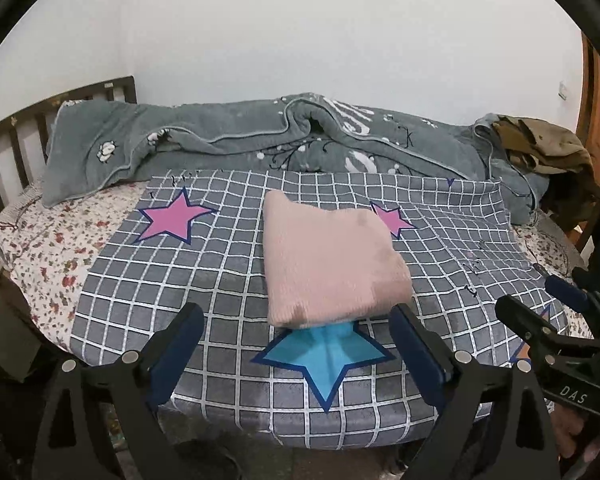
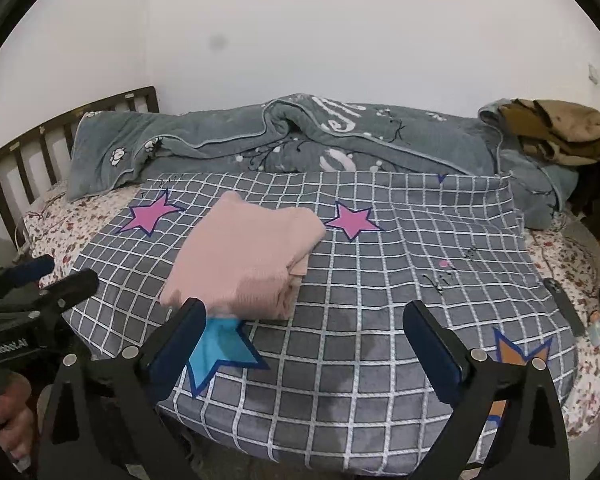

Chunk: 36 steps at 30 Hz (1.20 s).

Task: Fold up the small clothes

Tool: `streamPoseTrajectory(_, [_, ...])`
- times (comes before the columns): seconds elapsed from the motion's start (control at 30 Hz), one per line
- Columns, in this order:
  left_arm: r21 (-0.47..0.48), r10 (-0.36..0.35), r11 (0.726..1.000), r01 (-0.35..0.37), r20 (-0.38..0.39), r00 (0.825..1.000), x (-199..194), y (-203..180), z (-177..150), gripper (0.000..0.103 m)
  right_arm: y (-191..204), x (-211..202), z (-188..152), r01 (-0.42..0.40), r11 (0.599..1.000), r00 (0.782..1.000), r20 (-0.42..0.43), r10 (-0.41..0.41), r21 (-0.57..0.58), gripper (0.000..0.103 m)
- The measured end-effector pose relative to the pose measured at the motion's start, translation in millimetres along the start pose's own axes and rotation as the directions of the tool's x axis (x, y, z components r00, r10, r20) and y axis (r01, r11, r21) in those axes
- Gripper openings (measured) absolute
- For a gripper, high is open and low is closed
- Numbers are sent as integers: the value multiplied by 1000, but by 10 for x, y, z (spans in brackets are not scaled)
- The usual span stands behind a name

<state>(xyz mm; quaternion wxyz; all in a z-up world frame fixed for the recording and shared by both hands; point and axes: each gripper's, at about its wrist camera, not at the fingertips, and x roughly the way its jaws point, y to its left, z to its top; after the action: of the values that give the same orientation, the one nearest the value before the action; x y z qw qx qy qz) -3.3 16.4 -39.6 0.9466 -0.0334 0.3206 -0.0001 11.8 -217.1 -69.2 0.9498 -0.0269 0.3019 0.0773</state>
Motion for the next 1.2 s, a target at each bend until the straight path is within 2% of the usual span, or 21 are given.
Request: streamPoseTrajectory(1.2, [-2,20,1000,-20,41,999,-187,-43,31,94,-7,-181,-5,13,1000,1000,27,-13,12,98])
